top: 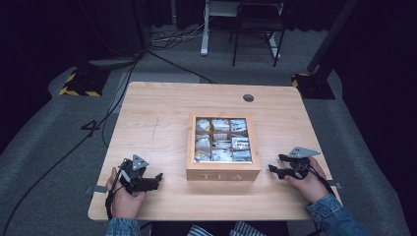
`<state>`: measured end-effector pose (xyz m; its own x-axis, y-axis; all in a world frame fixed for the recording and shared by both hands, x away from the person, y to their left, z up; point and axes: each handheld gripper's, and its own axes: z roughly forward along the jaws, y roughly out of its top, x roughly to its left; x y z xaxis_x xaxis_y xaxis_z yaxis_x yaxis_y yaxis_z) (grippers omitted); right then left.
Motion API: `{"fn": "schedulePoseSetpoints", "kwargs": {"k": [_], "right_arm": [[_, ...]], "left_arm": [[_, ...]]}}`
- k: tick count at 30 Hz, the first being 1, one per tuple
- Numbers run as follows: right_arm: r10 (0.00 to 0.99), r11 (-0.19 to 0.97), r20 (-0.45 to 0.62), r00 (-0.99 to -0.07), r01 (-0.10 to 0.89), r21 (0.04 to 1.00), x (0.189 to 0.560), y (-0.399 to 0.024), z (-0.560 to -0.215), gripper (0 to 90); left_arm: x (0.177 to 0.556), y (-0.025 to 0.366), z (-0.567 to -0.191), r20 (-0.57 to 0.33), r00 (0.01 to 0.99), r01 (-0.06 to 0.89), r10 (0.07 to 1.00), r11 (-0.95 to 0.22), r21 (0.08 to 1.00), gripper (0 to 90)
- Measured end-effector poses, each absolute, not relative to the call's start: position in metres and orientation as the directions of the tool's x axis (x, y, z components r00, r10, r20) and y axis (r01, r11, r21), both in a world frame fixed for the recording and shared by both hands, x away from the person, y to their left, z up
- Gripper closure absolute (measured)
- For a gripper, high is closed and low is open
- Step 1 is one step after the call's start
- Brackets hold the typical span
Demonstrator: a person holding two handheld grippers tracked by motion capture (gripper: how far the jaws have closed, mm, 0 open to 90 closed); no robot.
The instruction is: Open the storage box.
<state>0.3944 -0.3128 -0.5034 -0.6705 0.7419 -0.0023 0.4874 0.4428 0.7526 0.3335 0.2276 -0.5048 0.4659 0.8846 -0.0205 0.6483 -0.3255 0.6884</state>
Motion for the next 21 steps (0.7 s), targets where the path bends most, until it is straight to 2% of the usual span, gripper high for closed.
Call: {"fn": "schedulePoseSetpoints", "kwargs": {"k": [3,18,21], "right_arm": [[0.717,0.458,-0.005,-0.697,0.466,0.757,0.3936,-0.3128,-0.5030,41.7],[0.713,0.460,-0.004,-0.701,0.463,0.758,0.3936,-0.3129,-0.5031,41.8],[0.717,0.455,-0.004,-0.697,0.465,0.759,0.3935,-0.3130,-0.5031,45.3]], "left_arm": [[0.3334,0.2275,-0.5049,-0.022,0.465,0.648,0.885,-0.324,0.689,12.9],[0.3373,0.2295,-0.5053,-0.020,0.481,0.645,0.877,-0.338,0.686,9.9],[0.3372,0.2294,-0.5052,-0.020,0.480,0.645,0.877,-0.338,0.685,9.9]]}}
